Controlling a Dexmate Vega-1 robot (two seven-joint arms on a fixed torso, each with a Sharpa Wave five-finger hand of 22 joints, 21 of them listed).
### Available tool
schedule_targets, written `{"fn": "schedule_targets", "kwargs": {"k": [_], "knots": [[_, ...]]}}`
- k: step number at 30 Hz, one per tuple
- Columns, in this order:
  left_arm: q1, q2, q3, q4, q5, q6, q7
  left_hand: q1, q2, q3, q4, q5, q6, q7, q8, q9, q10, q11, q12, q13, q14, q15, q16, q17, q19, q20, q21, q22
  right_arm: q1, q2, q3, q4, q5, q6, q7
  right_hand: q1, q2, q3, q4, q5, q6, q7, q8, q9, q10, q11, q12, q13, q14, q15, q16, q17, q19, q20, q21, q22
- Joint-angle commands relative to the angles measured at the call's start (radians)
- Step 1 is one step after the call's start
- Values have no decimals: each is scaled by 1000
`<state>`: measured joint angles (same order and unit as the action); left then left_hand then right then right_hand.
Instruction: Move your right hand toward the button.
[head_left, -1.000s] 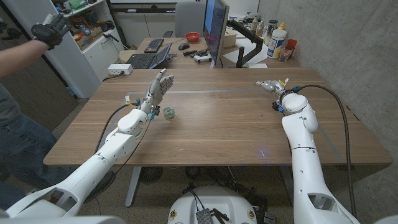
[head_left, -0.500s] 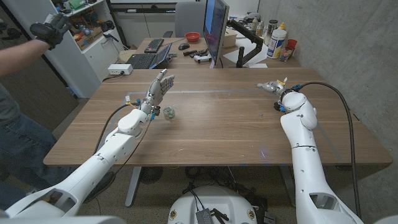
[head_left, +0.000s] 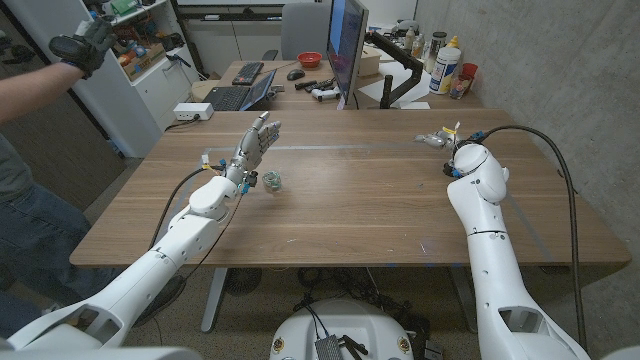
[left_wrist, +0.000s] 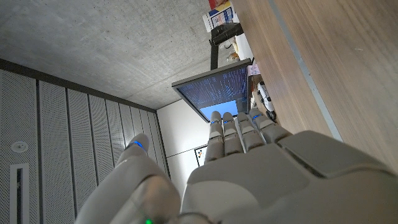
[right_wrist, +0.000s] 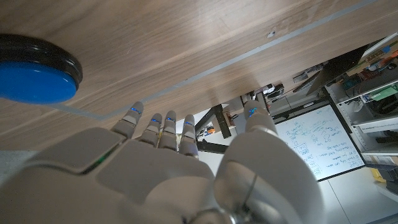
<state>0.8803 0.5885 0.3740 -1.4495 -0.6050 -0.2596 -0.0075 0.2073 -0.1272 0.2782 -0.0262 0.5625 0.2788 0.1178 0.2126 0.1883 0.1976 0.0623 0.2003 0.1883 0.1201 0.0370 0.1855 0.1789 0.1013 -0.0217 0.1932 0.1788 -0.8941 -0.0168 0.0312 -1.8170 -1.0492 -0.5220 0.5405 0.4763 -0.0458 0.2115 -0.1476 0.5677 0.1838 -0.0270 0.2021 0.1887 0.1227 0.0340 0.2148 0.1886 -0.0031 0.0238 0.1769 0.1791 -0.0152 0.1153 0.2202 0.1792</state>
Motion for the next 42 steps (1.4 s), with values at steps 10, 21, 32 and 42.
{"fn": "schedule_targets", "kwargs": {"k": [10, 21, 32, 42], "knots": [[3, -5, 4, 7, 7, -1, 7, 2, 8, -6, 1, 5, 7, -6, -4, 4, 5, -18, 5, 2, 4, -17, 5, 5, 3, -5, 6, 4, -3, -27, -35, -25, -112, -103, 24, 19, -1, 0, 4, 26, -25, -7, -10, 2, -46, -4, -14, 3, -83, 44, -6, 6, -90, 71, -32, 6], [-3, -12, 5, 24, 5, -2, 6, 2, 9, -7, 0, 6, 9, -11, -4, 4, 7, -21, 6, 2, 4, -19, 5, 5, 2, 0, 7, 4, 11, -46, -49, -26, -158, -146, 62, 20, -1, 0, 6, 29, -35, -7, -11, 2, -54, -3, -14, 4, -92, 52, -3, 6, -107, 80, -35, 6], [-13, -18, 7, 35, 7, -2, 5, 2, 10, -9, 0, 6, 10, -11, -4, 4, 8, -22, 6, 2, 4, -20, 5, 5, 2, 5, 7, 4, 31, -66, -54, -14, -183, -176, 110, 20, -1, -2, 9, 34, -44, -7, -12, 2, -64, 7, -13, 4, -110, 63, -3, 6, -135, 86, -38, 7], [-18, -15, 8, 32, 12, -1, 6, 3, 11, -10, -1, 7, 9, -12, -5, 4, 8, -24, 6, 2, 4, -21, 5, 5, 1, 6, 7, 4, 35, -70, -43, -8, -186, -194, 126, 20, -1, -2, 10, 36, -47, -7, -11, 3, -68, 10, -12, 4, -115, 67, 0, 6, -149, 92, -39, 8]]}}
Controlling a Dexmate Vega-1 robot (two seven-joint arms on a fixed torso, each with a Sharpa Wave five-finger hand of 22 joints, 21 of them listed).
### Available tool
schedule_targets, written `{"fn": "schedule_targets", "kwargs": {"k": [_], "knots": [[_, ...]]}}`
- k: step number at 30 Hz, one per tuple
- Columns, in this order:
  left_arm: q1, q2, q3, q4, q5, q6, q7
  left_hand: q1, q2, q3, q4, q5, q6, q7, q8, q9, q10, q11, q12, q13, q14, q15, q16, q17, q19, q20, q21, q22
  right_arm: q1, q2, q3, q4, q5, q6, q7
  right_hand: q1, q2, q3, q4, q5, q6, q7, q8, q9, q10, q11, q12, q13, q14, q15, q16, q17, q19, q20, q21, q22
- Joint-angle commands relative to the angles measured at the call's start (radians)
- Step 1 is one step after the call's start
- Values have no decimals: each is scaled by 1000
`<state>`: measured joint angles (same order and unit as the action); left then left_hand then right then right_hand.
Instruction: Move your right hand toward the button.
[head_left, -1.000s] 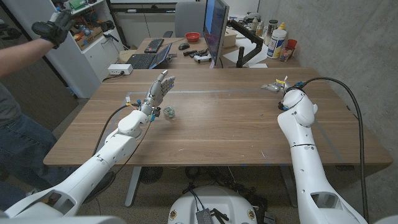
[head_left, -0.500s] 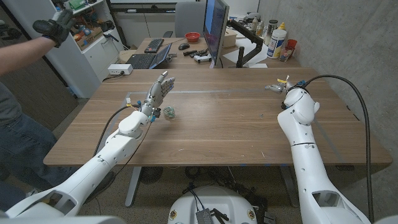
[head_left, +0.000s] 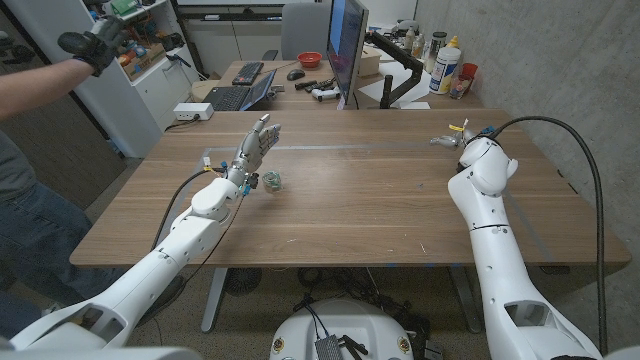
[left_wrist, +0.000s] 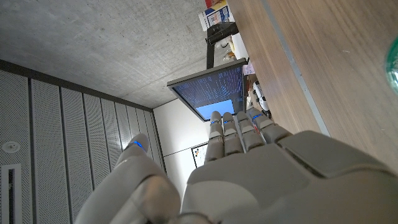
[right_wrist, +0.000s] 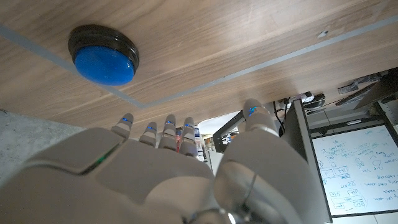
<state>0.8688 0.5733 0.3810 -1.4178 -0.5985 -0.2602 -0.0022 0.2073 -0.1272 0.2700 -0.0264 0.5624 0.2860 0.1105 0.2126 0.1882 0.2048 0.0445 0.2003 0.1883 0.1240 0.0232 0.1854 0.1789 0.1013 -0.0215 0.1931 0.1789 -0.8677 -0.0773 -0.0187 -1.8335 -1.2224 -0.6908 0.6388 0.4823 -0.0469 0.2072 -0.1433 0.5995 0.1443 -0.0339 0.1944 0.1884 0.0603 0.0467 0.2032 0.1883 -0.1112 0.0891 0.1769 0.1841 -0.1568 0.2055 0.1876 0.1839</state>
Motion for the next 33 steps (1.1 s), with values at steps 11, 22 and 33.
{"fn": "schedule_targets", "kwargs": {"k": [11, 22, 33], "knots": [[-3, 8, -3, -19, 10, 1, 4, 3, 12, -3, -2, 7, 2, -5, -5, 5, 0, -5, 5, 2, -1, -7, 5, 5, -1, 8, 7, 4, 29, -27, 16, 31, -13, -30, 54, 14, 0, 1, 7, 7, -10, -1, -2, 3, -9, -2, 1, 5, -10, 7, 2, 1, -19, 6, -5, 4], [9, 17, -11, -50, -1, 11, 9, 3, 13, -5, -2, 7, 3, -6, -5, 5, 0, -6, 5, 2, -2, -7, 5, 5, -3, 12, 6, 4, 44, -42, 27, 50, -8, -30, 67, 14, -1, 0, 8, 8, -10, -1, -1, 3, -8, -5, 3, 5, -8, 6, 5, 1, -23, 7, -3, 4], [16, 17, -12, -62, 1, 14, 20, 3, 14, -7, -3, 8, 3, -6, -6, 5, -2, -6, 4, 2, -2, -8, 5, 5, -5, 14, 6, 4, 43, -40, 50, 59, 3, -43, 69, 13, -2, -2, 9, 10, -10, -2, 0, 3, -4, -6, 6, 5, -4, 7, 8, 2, -24, 7, 0, 4]]}}
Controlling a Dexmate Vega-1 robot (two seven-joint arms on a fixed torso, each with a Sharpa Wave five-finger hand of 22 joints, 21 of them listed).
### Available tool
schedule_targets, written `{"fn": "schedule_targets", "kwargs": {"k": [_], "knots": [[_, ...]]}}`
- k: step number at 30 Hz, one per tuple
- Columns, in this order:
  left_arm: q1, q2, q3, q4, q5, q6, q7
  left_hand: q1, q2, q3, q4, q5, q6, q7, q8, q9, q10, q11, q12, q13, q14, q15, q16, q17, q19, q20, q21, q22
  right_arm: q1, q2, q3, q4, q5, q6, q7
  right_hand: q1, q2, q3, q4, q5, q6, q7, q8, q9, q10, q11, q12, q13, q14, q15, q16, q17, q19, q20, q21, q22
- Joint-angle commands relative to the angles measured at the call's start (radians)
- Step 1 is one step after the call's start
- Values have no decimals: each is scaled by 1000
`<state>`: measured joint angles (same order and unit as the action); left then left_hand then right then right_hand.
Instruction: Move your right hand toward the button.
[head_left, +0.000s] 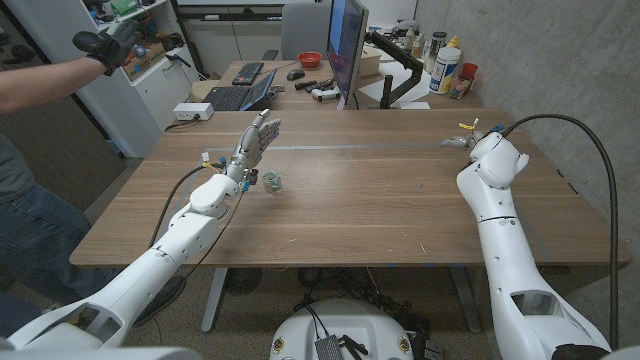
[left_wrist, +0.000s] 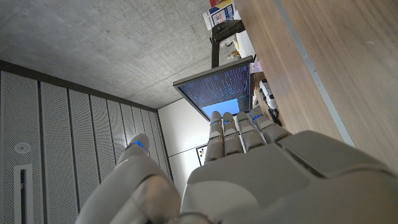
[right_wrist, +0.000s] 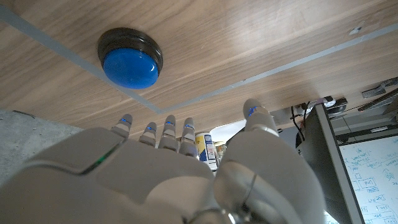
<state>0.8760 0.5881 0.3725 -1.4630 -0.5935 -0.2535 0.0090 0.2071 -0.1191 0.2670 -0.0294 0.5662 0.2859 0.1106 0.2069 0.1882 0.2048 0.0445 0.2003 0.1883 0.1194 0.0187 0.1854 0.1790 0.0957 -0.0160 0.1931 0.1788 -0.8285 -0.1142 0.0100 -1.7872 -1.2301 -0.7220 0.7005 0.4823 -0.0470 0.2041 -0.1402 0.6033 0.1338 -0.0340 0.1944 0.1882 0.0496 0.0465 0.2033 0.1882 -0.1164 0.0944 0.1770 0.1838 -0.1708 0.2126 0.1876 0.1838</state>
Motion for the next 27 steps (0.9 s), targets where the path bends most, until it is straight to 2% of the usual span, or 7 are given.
{"fn": "schedule_targets", "kwargs": {"k": [1, 11, 19, 27], "knots": [[10, 2, -4, -18, -3, 5, 9, 3, 6, -4, 0, 4, 3, -6, 0, 5, -1, -6, 4, 2, 2, -3, 5, 5, 0, 8, 6, 4, 5, -2, 23, 14, 11, -14, 5, 13, -2, 1, 6, 7, 0, -2, 0, 3, 7, -6, 6, 5, 2, 2, 8, 2, -10, 0, 1, 4], [21, 4, -5, -44, -5, 19, 25, 3, 6, -5, 0, 4, 2, -5, -1, 5, 0, -6, 5, 2, 2, -2, 5, 5, -1, 8, 6, 5, 8, -7, 40, 30, 30, -7, 8, 13, -3, 0, 6, 8, 3, -3, 2, 3, 11, -8, 9, 5, 7, -1, 10, 2, -10, 0, 3, 5], [44, 20, -11, -99, -4, 26, 38, 3, 7, -6, -1, 4, 1, -5, -2, 5, -2, -7, 4, 2, 2, -1, 5, 5, -3, 8, 6, 5, 15, -18, 49, 51, 45, 8, 15, 13, -3, -1, 7, 10, 7, -3, 4, 3, 14, -11, 11, 5, 11, -5, 12, 2, -8, -1, 6, 5], [23, 12, -5, -78, 2, 9, 17, 3, 8, -8, -2, 5, 1, -6, -2, 5, -2, -7, 4, 2, 1, 0, 5, 5, -3, 8, 6, 5, 23, -25, 52, 60, 46, 10, 12, 13, -4, -2, 7, 11, 7, -4, 5, 3, 17, -13, 13, 5, 15, -8, 13, 2, -5, -1, 8, 5]]}}
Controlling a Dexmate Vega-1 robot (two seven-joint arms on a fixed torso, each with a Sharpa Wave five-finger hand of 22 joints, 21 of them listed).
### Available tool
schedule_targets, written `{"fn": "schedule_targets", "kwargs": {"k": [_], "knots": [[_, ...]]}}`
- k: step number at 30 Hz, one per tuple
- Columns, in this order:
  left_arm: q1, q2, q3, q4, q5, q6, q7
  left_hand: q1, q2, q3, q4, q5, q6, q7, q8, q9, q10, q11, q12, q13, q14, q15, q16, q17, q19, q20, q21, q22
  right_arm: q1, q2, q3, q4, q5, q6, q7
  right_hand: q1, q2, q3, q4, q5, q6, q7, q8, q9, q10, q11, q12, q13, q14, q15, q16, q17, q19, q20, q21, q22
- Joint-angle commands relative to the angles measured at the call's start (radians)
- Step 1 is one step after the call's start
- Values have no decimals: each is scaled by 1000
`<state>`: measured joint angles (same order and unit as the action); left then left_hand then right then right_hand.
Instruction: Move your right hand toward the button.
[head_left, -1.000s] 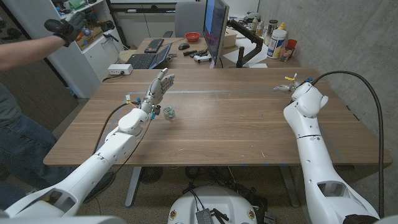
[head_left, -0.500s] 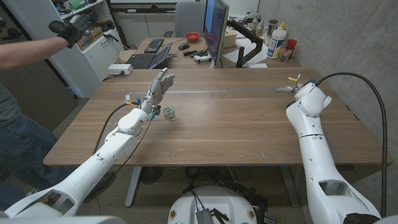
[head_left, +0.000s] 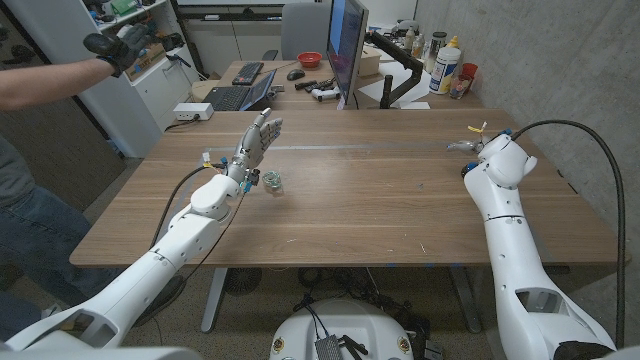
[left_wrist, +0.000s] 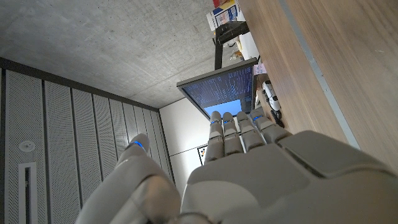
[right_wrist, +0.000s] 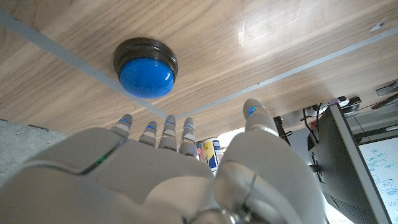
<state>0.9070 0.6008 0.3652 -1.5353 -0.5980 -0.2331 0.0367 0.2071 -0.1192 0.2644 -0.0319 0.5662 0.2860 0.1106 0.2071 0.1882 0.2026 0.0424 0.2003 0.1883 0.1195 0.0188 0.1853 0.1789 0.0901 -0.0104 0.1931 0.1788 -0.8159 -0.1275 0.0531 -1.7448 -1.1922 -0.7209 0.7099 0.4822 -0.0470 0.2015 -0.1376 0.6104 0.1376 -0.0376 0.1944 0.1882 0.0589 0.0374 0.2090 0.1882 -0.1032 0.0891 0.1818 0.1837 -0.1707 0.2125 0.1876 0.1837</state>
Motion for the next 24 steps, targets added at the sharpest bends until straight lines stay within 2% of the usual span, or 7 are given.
{"fn": "schedule_targets", "kwargs": {"k": [1, 9, 24], "knots": [[-6, -1, 2, -9, 5, -10, -10, 3, 8, -5, 1, 5, 1, -5, -2, 5, 0, -4, 4, 2, 1, -1, 5, 5, 3, 2, 6, 5, 11, -11, 11, 20, 10, 10, 3, 12, -4, 1, 5, 4, 4, 0, 5, 3, 8, -4, 8, 6, 2, -3, 8, 2, -5, -1, 9, 5], [6, 3, -4, -33, -3, -4, -2, 3, 8, -6, 0, 5, 2, -4, -2, 5, 1, -4, 4, 2, 1, 0, 5, 5, 3, 3, 7, 5, 13, -21, 19, 23, 14, 13, 7, 12, -5, -1, 5, 6, 6, 0, 6, 3, 10, -4, 9, 6, 7, -4, 10, 2, -5, -1, 10, 5], [15, 42, -33, -63, 2, -10, -9, 4, 9, -9, -1, 5, -18, -8, -9, 5, -1, -5, 3, 3, -1, 2, 5, 5, 1, 5, 7, 5, -5, -11, 8, -7, -16, -24, 13, 10, -7, -3, 7, 8, 7, 0, 6, 3, 12, -4, 11, 6, 13, -7, 11, 3, 2, -3, 14, 5]]}}
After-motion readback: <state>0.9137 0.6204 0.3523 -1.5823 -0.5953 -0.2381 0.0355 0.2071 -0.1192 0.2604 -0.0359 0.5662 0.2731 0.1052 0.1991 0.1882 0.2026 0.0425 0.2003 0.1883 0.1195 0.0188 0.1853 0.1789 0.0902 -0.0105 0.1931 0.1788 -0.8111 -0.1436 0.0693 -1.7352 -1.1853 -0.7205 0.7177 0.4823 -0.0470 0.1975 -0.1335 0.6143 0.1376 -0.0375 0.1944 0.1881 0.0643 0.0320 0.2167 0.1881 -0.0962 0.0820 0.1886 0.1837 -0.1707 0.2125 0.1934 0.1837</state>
